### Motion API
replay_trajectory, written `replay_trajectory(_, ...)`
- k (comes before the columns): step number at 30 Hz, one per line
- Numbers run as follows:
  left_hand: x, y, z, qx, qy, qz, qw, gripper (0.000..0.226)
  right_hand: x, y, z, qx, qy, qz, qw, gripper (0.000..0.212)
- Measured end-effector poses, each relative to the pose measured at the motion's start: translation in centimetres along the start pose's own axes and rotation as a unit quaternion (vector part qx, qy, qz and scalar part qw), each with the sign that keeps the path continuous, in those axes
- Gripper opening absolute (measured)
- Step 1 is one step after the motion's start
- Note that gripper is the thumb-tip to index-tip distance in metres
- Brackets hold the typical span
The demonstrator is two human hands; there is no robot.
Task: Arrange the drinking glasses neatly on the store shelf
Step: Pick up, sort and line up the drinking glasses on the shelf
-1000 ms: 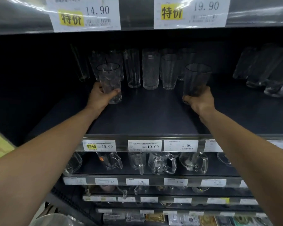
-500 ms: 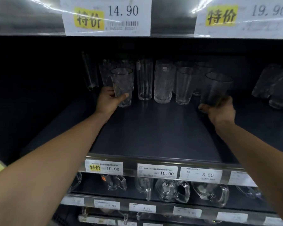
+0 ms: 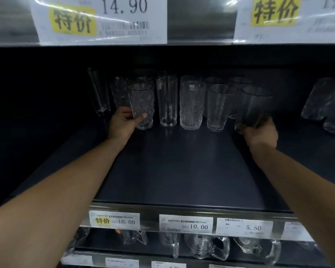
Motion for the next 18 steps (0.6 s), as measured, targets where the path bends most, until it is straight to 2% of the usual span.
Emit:
replay_trajectory(6, 0.2, 0.1, 0.0, 0.002, -0.005, -0.005, 1.0, 0.048, 0.0, -0.4, -0.1, -0.009, 0.006, 0.013, 1.0, 0.067)
replay_trajectory(18, 1.1, 0.8, -0.3, 0.003, -0.004, -0.019, 1.0, 0.056, 0.5, -0.2, 0.0, -0.003, -0.063, -0.006, 0.998, 0.044)
Point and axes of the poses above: each hand's wrist, its own y-axis towards the middle knuckle, its own z-axis out of the palm, x = y × z, the point moved 5 cm from there along y, towards the middle knuckle, and after that the axes turned 6 degrees about x, right-handed, at the moved point
